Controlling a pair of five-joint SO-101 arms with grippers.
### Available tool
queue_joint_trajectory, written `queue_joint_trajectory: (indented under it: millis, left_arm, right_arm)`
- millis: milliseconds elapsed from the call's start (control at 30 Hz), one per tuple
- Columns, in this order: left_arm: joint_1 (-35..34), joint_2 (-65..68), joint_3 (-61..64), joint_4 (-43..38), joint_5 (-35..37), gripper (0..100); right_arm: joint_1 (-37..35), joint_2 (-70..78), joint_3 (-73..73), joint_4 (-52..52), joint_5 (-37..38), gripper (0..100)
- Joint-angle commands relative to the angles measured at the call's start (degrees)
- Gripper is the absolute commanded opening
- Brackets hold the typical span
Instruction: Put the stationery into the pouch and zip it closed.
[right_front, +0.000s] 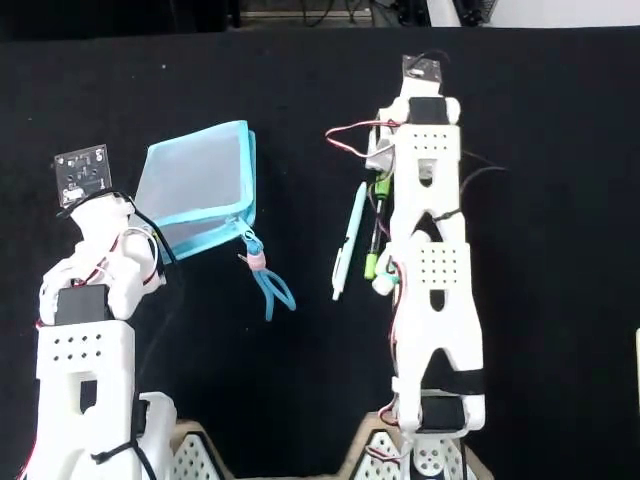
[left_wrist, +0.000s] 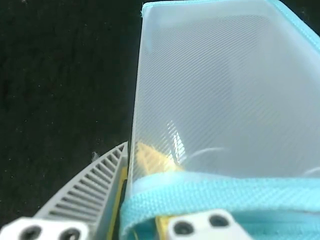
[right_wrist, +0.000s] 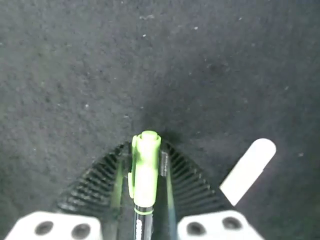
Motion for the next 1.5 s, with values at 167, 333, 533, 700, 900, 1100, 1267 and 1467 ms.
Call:
queue_joint_trajectory:
  millis: [167, 333, 533, 700, 900, 1100, 1267, 1467]
  left_arm:
    - [-0.5, 0.8, 0.1, -0.1, 0.8, 3]
    - [-0.5, 0.8, 0.1, 0.0, 0.8, 3]
    - [-0.5, 0.8, 0.1, 0.0, 0.8, 3]
    - [-0.5, 0.8, 0.1, -0.3, 0.8, 3]
    - [-0.5, 0.8, 0.0, -0.3, 0.8, 3]
    - [-0.5, 0.8, 0.0, -0.2, 0.8, 3]
    - [-0.5, 0.8, 0.0, -0.3, 0.8, 3]
    - [-0.5, 0.8, 0.0, -0.3, 0.8, 3]
  right_arm:
    - [1.8, -15.8, 11.8, 1.9, 1.8, 1.1]
    - [4.3, -30.8, 27.7, 1.7, 5.5, 1.1]
    - [13.9, -39.3, 40.0, 1.5, 13.1, 1.1]
    - [22.2, -39.0, 48.7, -1.0, 23.7, 1.1]
    - [31.2, -41.4, 61.4, -7.6, 35.3, 1.1]
    - [39.6, -45.2, 75.6, -16.1, 43.6, 1.1]
    - [45.6, -49.9, 87.2, -25.2, 51.0, 1.1]
    - [45.2, -54.4, 95.6, -28.9, 56.8, 2.7]
